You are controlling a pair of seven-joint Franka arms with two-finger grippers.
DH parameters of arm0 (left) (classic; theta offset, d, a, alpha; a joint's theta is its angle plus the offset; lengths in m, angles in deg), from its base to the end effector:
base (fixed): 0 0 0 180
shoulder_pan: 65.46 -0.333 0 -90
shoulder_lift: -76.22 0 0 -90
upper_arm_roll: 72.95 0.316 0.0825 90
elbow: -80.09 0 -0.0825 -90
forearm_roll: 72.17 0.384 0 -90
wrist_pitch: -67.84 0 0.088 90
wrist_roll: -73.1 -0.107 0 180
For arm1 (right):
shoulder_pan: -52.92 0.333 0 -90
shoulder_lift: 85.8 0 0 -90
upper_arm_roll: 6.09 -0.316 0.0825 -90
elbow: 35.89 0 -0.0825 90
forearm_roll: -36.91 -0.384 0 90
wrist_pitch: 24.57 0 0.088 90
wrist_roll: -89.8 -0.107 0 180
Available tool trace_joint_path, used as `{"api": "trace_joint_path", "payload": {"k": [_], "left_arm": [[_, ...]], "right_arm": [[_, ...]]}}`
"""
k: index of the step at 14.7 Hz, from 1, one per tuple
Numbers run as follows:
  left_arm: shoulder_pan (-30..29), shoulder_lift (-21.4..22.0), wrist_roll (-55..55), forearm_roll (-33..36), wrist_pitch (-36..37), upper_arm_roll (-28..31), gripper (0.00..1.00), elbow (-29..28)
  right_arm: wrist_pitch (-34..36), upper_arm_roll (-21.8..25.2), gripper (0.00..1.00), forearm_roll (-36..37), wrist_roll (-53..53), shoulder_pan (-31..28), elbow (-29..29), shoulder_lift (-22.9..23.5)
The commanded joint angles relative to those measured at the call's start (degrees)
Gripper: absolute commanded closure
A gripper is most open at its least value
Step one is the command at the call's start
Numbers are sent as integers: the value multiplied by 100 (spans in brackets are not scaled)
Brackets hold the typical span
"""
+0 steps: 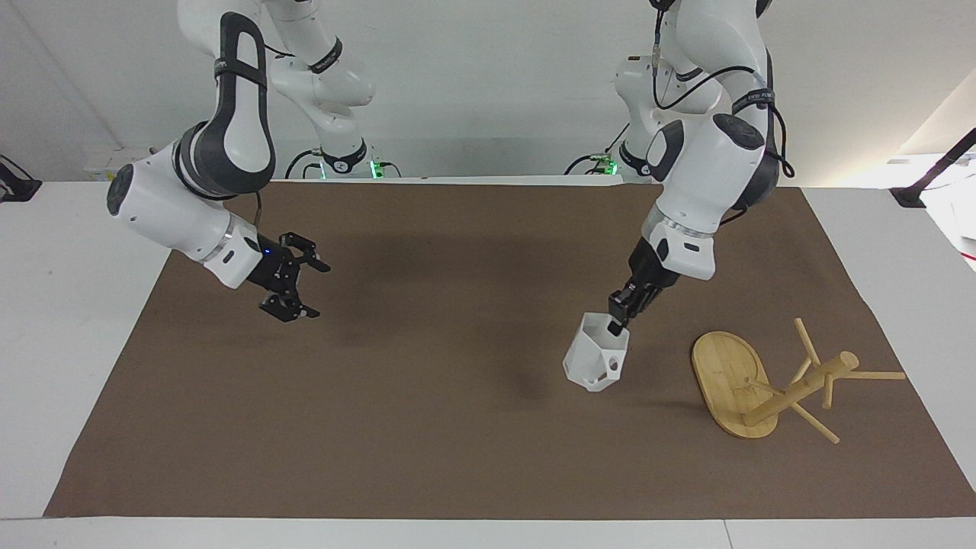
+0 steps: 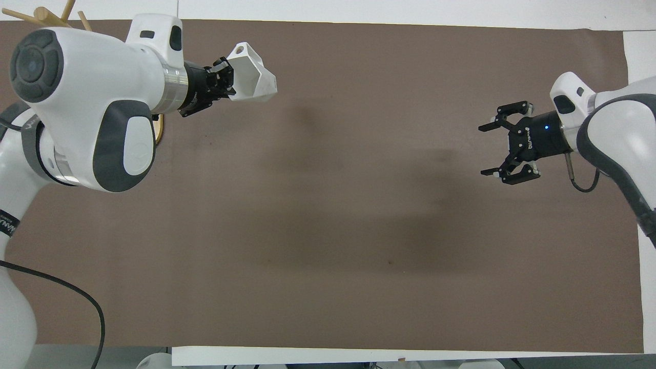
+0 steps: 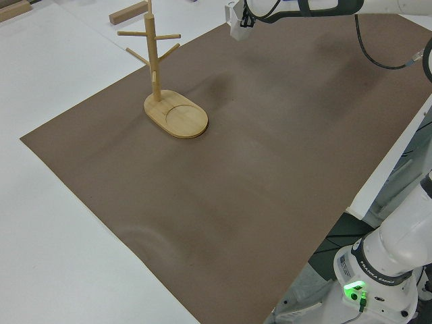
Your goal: Hang cup on rack
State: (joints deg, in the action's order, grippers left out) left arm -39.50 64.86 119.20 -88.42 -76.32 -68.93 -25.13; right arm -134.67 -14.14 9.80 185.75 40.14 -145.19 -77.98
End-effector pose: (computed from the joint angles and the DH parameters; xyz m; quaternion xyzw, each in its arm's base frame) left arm 0.6035 -0.2435 0.4744 0.9222 0.2886 0.1396 0.2164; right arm 0.5823 -0.0186 0.4245 -0.7443 -0.6263 -0.1345 0.1889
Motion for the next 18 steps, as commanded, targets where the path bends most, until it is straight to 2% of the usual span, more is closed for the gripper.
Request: {"api": "trace_joint_path", "payload": {"k": [1, 4, 6, 10, 11, 14, 16, 18], "left_arm": [[-336, 370, 119, -490, -1059, -76, 100, -867], [-583, 380, 145, -1307, -1096, -59, 100, -887], [-750, 423, 215, -1477, -1000, -59, 100, -947], [-1058, 521, -21, -1460, -841, -59, 100, -1097], [-1067, 547, -153, -1460, -658, -59, 100, -1097], [-1181, 809, -320, -1468, -261, -50, 100, -1385], [-1198, 1047, -496, -1468, -270, -50, 100, -1615], [-1338, 1031, -532, -1460, -357, -41, 100, -1607]], "right_arm": [[216, -65, 0, 845, -936, -92, 680, -35], [820, -56, 0, 1890, -2646, -92, 1418, -140], [1382, -65, 0, 2515, -3527, -22, 1963, -158], [2832, -57, 0, 2816, -6012, 13, 2808, -158], [3079, 13, 0, 2860, -6523, 92, 2827, -288], [3923, 855, 0, 2896, -8228, 978, 2905, -500], [3620, 1103, 0, 2904, -8382, 1182, 2854, -657], [3574, 1165, 0, 2913, -8662, 1252, 2634, -773]]}}
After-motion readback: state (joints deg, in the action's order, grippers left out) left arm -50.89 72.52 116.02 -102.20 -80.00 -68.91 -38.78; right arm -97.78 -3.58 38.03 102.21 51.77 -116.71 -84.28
